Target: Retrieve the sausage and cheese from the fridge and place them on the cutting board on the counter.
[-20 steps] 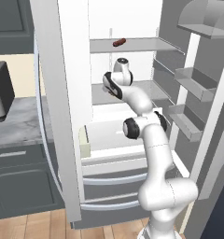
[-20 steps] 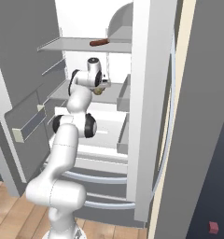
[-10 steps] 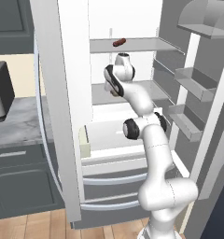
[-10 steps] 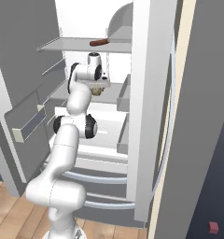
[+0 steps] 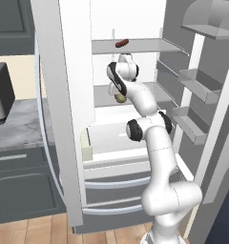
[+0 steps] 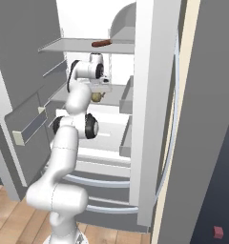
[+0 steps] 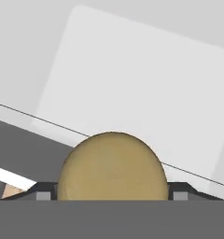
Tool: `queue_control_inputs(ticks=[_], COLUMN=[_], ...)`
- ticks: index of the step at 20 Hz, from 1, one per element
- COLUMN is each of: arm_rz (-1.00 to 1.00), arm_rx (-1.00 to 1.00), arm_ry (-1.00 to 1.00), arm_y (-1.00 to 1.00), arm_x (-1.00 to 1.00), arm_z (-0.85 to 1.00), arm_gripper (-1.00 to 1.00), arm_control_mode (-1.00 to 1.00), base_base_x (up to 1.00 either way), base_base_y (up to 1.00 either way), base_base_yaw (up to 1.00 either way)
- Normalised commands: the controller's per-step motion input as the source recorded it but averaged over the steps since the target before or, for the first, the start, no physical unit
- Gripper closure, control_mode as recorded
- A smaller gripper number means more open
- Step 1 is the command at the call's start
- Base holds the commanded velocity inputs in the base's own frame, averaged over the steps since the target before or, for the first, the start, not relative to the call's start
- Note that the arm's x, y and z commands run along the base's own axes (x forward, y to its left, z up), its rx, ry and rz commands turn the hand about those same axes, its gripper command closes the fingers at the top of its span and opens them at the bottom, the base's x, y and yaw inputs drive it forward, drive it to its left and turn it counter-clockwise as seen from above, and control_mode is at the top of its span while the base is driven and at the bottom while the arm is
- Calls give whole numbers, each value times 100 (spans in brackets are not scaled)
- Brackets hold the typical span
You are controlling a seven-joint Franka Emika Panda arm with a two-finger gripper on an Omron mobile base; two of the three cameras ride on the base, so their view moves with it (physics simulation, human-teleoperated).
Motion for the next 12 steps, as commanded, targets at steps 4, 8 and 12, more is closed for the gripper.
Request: queue_control_inputs(ticks=[4,8,12], arm_rz=[6,8,9], arm_rx=[4,6,6], arm_ry=[-11,-17,-20], arm_y=[-3,-4,-5], arm_x=[-93,-94,-94], arm_z=[-32,-13,-8], arm_gripper=[100,100,100], arm_control_mode=[-100,-100,-100], base_base_x=[0,0,0], base_base_y=[0,0,0], base_base_yaw=[0,0,0])
